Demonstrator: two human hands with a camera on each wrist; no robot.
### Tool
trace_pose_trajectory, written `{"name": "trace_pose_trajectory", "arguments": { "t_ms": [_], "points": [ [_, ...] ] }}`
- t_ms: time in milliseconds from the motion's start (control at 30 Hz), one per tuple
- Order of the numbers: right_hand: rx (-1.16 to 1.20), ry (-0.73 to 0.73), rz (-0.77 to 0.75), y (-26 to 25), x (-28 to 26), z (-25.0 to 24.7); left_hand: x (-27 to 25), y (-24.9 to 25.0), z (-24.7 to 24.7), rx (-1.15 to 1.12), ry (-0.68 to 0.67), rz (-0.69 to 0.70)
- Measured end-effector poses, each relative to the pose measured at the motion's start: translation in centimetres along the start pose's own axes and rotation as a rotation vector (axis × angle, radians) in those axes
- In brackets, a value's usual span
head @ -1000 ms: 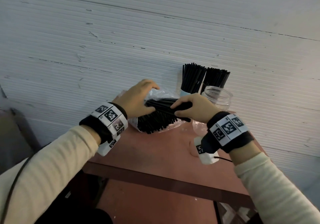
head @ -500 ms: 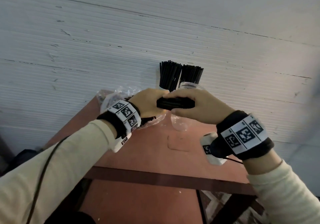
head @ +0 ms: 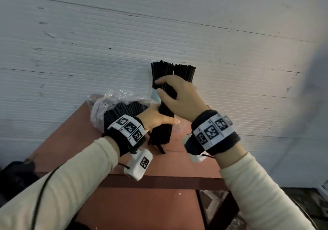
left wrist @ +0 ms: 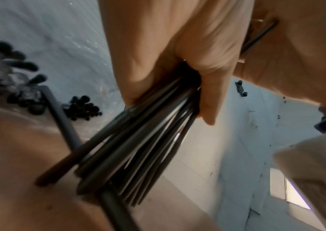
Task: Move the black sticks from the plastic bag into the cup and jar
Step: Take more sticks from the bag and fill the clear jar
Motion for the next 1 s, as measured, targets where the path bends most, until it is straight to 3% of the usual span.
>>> {"name": "trace_pose_trajectory", "arguments": {
  "t_ms": [200, 333, 500, 667, 800, 900, 1000],
  "points": [
    [0.011, 0.095, -0.040, 0.5, 0.0, 0.6, 0.0, -0.7, 0.3, -0.034, -0.065, -0.051],
    [0.037, 0.065, 0.004, 1.0, 0.1, 0.7, 0.3, -1.5, 0.4, -0.025, -0.069, -0.088],
    [0.090, 0.072, 0.013, 0.8, -0.2, 0.1, 0.6, -1.6, 0.3, 0.133, -0.056, -0.101],
    [0.220, 0.122, 0.133, 0.9, -1.2, -2.2, -0.1, 0.7, -0.1, 0.139, -0.005, 0.020],
    [0.171, -0.116, 0.232, 1.9, -1.7, -2.8, -0.9, 3.1, 0.4, 0.366, -0.111, 0.079],
    [0.229, -0.305, 0.217, 1.8, -2.0, -1.5, -1.7, 4.3, 1.3, 0.500, -0.244, 0.125],
    [0.221, -0.334, 0.185, 1.8, -1.9, -0.4, -1.1, 3.4, 1.2, 0.451, -0.237, 0.076]
  ]
}}
Point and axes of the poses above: each hand's wrist, its own x-axis towards the middle knuckle, its own z-axis out of the palm, y = z × x, the point moved 4 cm from there along x, towards the middle knuckle, and after that the axes turned 8 degrees about -y, right-handed, at the moved point
